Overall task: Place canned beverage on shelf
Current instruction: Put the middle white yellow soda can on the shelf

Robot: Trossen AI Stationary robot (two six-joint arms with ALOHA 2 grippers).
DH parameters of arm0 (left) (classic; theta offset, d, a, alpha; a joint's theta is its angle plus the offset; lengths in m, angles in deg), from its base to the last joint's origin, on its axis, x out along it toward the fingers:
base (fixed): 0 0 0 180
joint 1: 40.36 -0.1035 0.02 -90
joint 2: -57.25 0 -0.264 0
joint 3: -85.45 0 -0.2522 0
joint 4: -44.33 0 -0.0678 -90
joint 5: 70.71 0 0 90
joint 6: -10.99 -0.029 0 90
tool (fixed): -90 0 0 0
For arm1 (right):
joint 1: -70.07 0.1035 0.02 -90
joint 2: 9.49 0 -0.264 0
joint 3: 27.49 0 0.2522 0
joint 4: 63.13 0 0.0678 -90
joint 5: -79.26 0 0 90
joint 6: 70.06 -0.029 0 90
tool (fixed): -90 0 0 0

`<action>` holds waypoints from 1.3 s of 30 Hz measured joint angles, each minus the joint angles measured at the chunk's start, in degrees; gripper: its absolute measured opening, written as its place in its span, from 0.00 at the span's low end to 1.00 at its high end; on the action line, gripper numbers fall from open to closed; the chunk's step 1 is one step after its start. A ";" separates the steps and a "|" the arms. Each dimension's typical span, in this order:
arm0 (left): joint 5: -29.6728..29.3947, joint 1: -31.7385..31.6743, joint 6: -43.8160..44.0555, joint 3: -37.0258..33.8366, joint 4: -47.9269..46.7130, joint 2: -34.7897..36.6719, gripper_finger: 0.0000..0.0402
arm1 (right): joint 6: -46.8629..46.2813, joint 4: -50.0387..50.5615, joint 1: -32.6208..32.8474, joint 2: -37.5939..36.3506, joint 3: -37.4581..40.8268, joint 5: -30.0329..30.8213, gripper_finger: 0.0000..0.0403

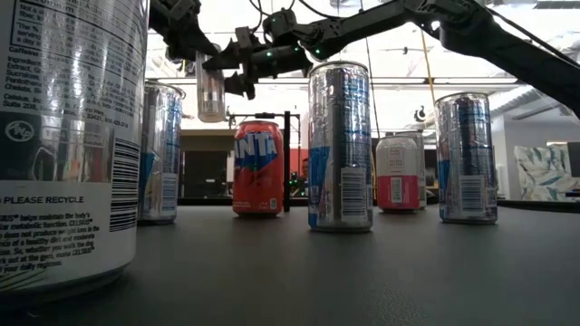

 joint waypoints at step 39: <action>-21.70 0.00 24.09 0.02 -4.12 15.86 0.99 | -3.22 -17.63 1.59 1.33 0.04 21.95 0.54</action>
